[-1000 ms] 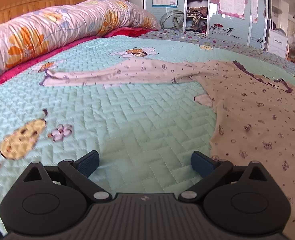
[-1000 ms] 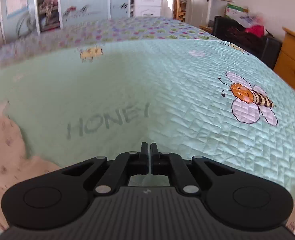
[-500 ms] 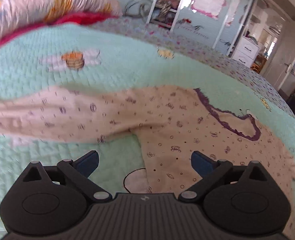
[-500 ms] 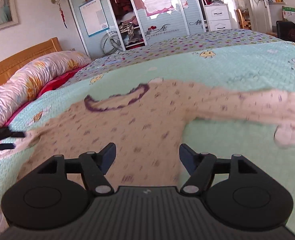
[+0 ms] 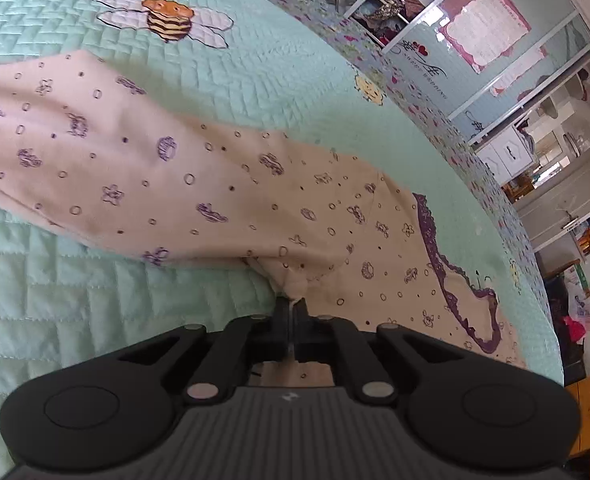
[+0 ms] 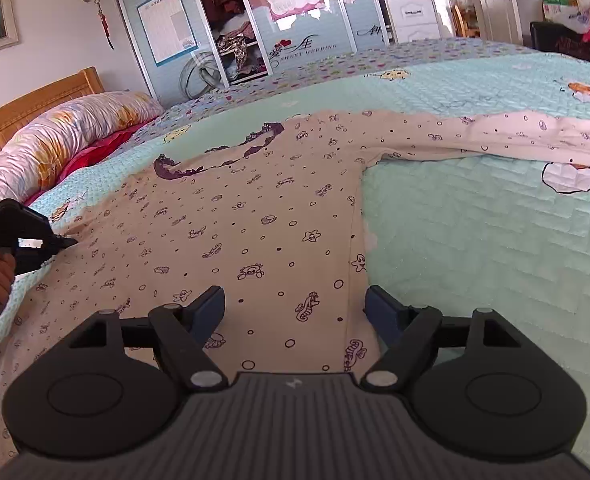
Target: Fold clothes
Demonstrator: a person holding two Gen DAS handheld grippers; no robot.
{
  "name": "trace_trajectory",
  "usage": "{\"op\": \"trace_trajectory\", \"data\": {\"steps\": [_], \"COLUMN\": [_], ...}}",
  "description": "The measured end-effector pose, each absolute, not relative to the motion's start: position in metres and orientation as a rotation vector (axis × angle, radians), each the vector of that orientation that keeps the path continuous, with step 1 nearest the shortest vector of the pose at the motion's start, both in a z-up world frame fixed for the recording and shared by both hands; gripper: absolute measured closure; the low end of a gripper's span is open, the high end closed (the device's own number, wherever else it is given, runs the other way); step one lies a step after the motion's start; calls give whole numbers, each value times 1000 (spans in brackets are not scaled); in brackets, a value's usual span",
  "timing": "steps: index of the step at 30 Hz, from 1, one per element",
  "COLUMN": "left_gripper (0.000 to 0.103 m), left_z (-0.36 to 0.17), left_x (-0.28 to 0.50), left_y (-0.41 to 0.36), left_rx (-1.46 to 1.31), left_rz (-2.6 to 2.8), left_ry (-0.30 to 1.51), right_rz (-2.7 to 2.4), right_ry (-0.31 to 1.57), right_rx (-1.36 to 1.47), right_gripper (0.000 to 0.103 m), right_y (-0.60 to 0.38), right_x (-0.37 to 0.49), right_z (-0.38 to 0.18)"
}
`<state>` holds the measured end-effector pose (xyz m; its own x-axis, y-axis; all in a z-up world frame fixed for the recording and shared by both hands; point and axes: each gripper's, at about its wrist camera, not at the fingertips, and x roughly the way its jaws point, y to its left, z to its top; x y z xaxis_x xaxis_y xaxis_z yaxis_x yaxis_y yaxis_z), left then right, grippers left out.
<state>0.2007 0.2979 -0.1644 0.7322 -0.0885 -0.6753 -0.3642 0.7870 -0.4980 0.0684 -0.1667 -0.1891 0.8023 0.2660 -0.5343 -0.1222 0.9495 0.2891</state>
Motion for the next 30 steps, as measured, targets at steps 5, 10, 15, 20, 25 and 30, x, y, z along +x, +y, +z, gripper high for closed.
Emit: {"op": "trace_trajectory", "data": {"steps": [5, 10, 15, 20, 25, 30], "left_gripper": [93, 47, 33, 34, 35, 41], "left_z": [-164, -150, -147, -160, -161, -169], "left_x": [199, 170, 85, 29, -20, -56], "left_y": [326, 327, 305, 289, 285, 278], "left_rx": [-587, -606, -625, -737, -827, -876], "left_rz": [77, 26, -146, -144, -148, -165], "left_ry": [807, 876, 944, 980, 1036, 1043], "right_rz": [225, 219, 256, 261, 280, 278], "right_ry": [601, 618, 664, 772, 891, 961], "right_rx": [281, 310, 377, 555, 743, 859], "right_gripper": [22, 22, 22, 21, 21, 22], "right_y": [-172, -178, -191, -219, -244, -253], "right_x": [70, 69, 39, -1, -40, -67], "right_z": [-190, -182, -169, -168, -167, -182]}}
